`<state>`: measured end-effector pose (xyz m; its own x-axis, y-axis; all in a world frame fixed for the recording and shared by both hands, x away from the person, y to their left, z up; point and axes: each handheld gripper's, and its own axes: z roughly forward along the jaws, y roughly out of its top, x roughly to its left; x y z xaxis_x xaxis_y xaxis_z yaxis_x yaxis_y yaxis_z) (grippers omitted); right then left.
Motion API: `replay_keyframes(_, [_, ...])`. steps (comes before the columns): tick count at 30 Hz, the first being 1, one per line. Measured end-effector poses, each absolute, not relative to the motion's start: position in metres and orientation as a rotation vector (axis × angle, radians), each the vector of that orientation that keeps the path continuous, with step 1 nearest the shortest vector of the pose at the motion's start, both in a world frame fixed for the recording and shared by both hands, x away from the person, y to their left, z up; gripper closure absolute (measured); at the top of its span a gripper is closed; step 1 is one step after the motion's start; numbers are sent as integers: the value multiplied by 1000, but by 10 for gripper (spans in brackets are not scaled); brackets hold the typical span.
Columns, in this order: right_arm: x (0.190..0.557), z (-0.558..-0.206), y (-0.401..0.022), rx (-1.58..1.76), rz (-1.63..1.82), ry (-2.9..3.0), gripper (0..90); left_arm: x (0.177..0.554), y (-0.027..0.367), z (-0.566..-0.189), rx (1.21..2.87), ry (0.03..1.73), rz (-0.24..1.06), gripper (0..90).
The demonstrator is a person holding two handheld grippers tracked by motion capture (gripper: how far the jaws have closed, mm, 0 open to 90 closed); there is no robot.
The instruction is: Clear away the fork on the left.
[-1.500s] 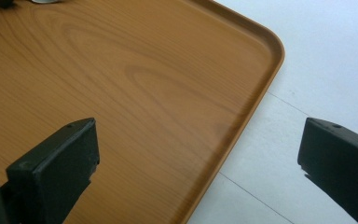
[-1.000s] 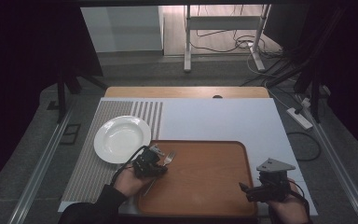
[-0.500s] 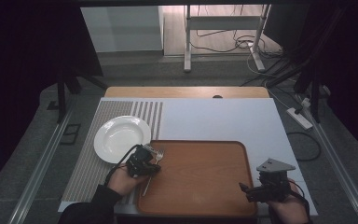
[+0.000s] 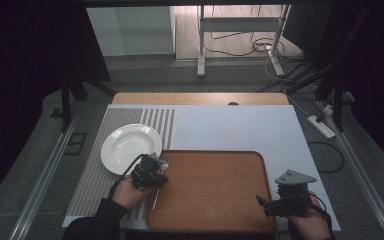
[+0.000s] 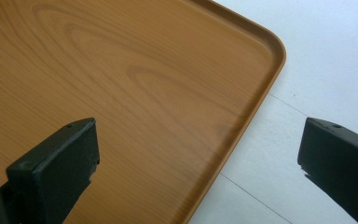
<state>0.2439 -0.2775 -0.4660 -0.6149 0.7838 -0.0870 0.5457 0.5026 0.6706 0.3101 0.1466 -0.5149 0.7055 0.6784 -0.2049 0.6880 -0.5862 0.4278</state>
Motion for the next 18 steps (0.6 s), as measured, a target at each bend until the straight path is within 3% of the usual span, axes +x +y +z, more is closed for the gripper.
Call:
replay_keyframes(12, [244,-466,-277,1102,864,2368,0,304,151,-506,2361,1011,2,721])
replay_keyframes(17, [244,-466,-278,1108,870,2367,0,301,157,-503,2349,1025,48,586])
replay_keyframes(18, [244,-466,-278,1108,873,2364,0,300,158,-502,2343,1027,54,516])
